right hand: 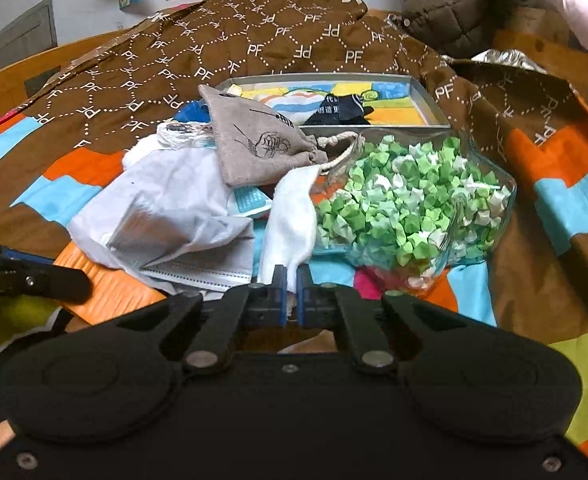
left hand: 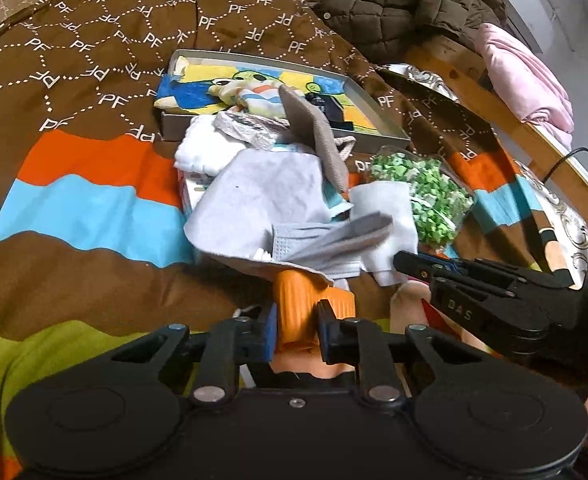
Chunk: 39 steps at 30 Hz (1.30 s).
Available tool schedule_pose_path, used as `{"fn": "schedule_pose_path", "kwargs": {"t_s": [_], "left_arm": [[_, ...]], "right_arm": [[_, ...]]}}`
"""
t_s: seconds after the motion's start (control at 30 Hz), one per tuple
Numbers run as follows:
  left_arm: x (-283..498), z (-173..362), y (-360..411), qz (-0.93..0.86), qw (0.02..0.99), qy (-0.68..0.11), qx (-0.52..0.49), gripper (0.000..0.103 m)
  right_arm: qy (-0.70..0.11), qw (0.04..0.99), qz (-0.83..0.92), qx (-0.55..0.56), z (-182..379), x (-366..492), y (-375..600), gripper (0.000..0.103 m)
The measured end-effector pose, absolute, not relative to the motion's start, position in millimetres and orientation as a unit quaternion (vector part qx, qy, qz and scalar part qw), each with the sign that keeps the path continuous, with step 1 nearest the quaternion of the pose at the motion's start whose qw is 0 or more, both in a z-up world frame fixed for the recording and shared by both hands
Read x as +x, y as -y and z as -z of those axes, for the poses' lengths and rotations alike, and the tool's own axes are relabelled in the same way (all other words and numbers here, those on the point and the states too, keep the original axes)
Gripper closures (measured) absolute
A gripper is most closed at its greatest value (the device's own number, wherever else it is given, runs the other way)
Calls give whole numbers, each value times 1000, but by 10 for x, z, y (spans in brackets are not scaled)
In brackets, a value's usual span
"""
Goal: Organize soft objects
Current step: 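Lift and carry the orange item and white cloth toward the cartoon tray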
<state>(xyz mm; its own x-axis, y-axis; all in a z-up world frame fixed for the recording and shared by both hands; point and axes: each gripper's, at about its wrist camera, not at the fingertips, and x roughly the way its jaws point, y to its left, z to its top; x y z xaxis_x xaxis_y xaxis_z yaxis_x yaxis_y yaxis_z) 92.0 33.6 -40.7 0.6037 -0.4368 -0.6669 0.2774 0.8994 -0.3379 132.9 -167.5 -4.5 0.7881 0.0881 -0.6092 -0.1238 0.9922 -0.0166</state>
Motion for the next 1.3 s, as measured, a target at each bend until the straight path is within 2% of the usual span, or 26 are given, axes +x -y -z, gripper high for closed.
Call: {"fn": "schedule_pose_path", "kwargs": {"t_s": [0.67, 1.1, 1.3], "left_arm": [[294, 63, -151, 244, 885, -385, -97, 88], [-321, -161, -18, 295, 891, -341, -52, 88], [-389, -332, -43, 301, 908, -289, -45, 88]], "right_arm": [[-280, 956, -84, -13, -501, 631, 1656, 103], [-229, 970, -78, -8, -843, -22, 1825, 103], [-211, 974, -81, 0, -922, -142, 1898, 103]]}}
